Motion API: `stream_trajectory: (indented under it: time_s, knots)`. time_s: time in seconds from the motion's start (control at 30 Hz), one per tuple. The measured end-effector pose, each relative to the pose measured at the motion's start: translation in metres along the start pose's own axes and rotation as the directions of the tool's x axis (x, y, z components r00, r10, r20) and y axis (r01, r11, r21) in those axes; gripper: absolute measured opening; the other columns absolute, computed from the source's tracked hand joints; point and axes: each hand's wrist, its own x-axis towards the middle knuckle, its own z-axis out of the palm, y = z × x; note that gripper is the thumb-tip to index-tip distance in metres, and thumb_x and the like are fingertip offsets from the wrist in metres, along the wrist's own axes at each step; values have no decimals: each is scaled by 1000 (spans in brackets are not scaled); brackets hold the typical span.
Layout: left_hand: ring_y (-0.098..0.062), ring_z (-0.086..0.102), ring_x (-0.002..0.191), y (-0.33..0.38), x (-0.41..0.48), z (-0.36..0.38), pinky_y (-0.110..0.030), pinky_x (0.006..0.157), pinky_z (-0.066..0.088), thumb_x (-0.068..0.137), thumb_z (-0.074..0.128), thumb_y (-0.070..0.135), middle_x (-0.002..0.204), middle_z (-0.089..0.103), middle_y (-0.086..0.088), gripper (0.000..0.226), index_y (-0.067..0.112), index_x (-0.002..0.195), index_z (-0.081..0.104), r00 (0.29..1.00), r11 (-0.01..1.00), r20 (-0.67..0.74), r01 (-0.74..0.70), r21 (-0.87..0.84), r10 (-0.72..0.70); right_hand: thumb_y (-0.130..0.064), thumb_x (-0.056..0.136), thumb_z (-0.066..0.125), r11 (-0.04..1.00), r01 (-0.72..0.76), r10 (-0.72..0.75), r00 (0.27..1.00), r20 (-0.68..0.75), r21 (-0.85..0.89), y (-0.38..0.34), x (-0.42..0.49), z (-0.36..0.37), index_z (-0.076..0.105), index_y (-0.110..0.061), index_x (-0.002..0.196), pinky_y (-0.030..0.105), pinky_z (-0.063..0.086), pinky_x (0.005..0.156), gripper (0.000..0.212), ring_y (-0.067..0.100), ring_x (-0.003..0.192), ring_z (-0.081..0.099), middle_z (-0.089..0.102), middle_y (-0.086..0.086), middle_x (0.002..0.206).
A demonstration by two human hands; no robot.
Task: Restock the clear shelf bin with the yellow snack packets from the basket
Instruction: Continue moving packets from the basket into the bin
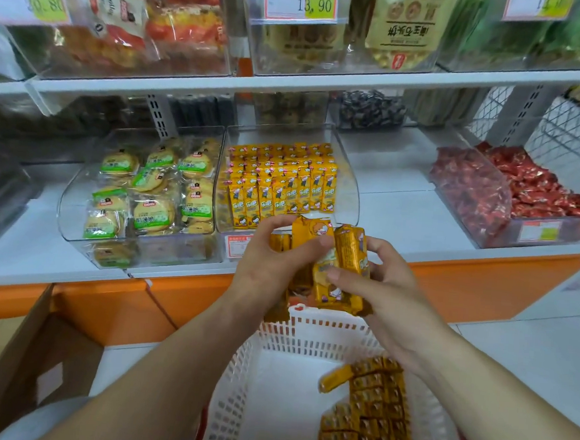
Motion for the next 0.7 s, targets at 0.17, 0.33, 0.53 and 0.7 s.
stream_trajectory:
  time_s: [0.17,0.33,0.53,0.7]
  knots:
    - [-28,78,79,-3,-2,0,-31,59,60,79,85,25,94,80,-6,53,32,124,58,999,1000,29,-18,15,18,-32,50,91,999,19,-19,1000,7,-51,2,-5,7,58,-23,117,24,53,54,75,22,71,74,76,8,90]
    - [-29,78,80,2,-2,-7,-32,59,61,79,85,24,95,80,-4,53,33,124,58,998,1000,55,-15,4,15,-20,72,82,999,7,-9,999,31,47,1,-10,7,63,-19,113,25,54,55,45,24,73,74,75,9,91]
    - [-21,77,70,15,1,-21,-28,51,58,78,85,25,82,79,5,53,36,122,58,998,996,-3,-60,59,61,3,87,65,1000,7,-7,1000,9,8,-14,-11,1,65,-21,121,25,50,50,41,23,68,69,72,13,90]
    - [-18,77,68,31,6,-46,-28,50,58,74,86,28,83,77,2,56,37,122,57,984,980,-96,-138,143,153,-4,82,76,951,189,-187,982,31,-246,-47,25,5,65,-33,112,36,53,62,43,31,85,73,69,10,110]
